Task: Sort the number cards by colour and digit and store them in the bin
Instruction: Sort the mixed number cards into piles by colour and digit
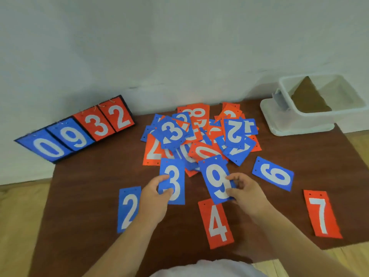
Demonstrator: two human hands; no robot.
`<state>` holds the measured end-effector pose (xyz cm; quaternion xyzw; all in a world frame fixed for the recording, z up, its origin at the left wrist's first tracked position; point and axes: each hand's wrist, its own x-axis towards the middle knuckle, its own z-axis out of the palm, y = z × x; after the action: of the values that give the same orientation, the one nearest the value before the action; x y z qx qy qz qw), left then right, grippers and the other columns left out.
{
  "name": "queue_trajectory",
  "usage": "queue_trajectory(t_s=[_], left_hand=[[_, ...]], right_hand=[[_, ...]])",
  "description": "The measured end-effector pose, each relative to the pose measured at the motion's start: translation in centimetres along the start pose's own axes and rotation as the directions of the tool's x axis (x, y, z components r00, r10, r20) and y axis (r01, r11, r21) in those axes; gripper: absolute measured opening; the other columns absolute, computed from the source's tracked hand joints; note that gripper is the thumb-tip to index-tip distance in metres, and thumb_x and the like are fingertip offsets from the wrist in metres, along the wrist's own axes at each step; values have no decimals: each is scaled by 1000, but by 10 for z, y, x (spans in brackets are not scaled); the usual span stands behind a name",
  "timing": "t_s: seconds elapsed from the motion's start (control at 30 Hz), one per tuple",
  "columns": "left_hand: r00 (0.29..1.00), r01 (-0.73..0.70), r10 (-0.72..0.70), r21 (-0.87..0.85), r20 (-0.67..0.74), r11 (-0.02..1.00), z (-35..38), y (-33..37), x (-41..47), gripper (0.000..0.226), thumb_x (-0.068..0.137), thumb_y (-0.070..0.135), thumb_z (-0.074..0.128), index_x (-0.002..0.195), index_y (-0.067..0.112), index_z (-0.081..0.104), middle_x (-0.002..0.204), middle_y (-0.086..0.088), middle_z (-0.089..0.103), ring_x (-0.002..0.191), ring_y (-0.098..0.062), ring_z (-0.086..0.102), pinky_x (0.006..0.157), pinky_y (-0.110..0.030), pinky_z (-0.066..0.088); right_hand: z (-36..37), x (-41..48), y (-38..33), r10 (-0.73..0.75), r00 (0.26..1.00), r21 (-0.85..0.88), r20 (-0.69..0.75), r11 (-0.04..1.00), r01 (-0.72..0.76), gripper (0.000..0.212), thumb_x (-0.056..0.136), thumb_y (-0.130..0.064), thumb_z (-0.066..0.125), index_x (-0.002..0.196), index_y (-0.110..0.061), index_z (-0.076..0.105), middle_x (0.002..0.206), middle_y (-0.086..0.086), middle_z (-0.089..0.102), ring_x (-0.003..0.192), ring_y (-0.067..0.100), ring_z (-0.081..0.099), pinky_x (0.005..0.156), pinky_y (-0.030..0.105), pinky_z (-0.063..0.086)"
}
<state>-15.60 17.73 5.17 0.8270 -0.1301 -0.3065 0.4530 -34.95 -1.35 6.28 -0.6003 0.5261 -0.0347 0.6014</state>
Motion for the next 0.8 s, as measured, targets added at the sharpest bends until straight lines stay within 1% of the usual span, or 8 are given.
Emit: queue_trajectory(t_s=[0.13, 0.27, 0.3, 0.4, 0.5, 0.6, 0.7, 0.8], left_hand=[[987, 59, -64, -37, -150, 998, -62, -38, -18, 40, 91, 6, 67, 109, 42, 65, 113, 9, 67, 68, -7, 60, 61, -14, 48], [958, 106, -136, -128, -252, 986, -123, -76, -36, 40, 91, 4, 67, 103, 41, 66, 114, 9, 68, 90, -7, 69, 77, -35, 61], [951, 110, -144, -138, -273, 984, -138, -85, -40, 40, 91, 3, 67, 104, 41, 65, 114, 9, 67, 91, -5, 69, 75, -32, 60], [934, 116, -147, -113, -325, 987, -176, -111, -48, 40, 92, 3, 66, 109, 40, 63, 119, 8, 66, 98, -3, 66, 66, -12, 50], [928, 137, -165, -105, -335, 985, -200, -130, -49, 41, 92, 3, 65, 111, 40, 61, 122, 5, 65, 102, -7, 65, 62, -10, 48], [955, 143, -146, -30, -258, 989, -199, -131, -41, 37, 94, 7, 64, 114, 38, 61, 121, 8, 63, 96, -4, 64, 61, -14, 50], [998, 59, -56, 110, -26, 992, -161, -116, -25, 34, 96, 12, 63, 119, 38, 60, 118, 12, 62, 80, 2, 60, 62, -14, 50], [974, -83, 30, 234, 224, 969, -108, -97, -7, 35, 95, 15, 61, 121, 39, 60, 102, 10, 63, 74, -4, 59, 68, -23, 50]], right_hand=[[66, -2, -15, -68, 990, -67, 121, 995, 76, 31, 86, 3, 68, 102, -24, 67, 100, -2, 77, 82, 21, 74, 73, 41, 59], [130, -4, -25, -104, 965, -168, 239, 975, 147, 41, 86, 0, 68, 106, -35, 67, 105, -13, 75, 89, 14, 75, 80, 48, 62], [145, -5, -26, -119, 960, -191, 252, 967, 170, 44, 86, 0, 68, 107, -38, 66, 106, -15, 74, 90, 11, 74, 79, 47, 62], [180, -12, -30, -165, 959, -261, 232, 939, 225, 47, 87, -2, 68, 112, -42, 65, 108, -17, 70, 91, 7, 71, 79, 42, 62], [200, -18, -31, -198, 966, -333, 165, 911, 243, 44, 88, -8, 69, 116, -41, 62, 110, -13, 67, 92, 6, 66, 79, 37, 60], [202, -24, -31, -194, 976, -355, 95, 910, 215, 42, 89, -10, 69, 117, -39, 60, 113, -10, 63, 95, 9, 64, 74, 32, 57], [182, -34, -24, -177, 984, -353, -4, 921, 164, 40, 88, -9, 69, 115, -37, 61, 115, -7, 65, 95, 11, 65, 70, 29, 55], [147, -49, -16, -141, 984, -373, -109, 923, 90, 38, 89, -9, 68, 116, -35, 61, 111, -6, 65, 87, 10, 66, 64, 29, 54]])
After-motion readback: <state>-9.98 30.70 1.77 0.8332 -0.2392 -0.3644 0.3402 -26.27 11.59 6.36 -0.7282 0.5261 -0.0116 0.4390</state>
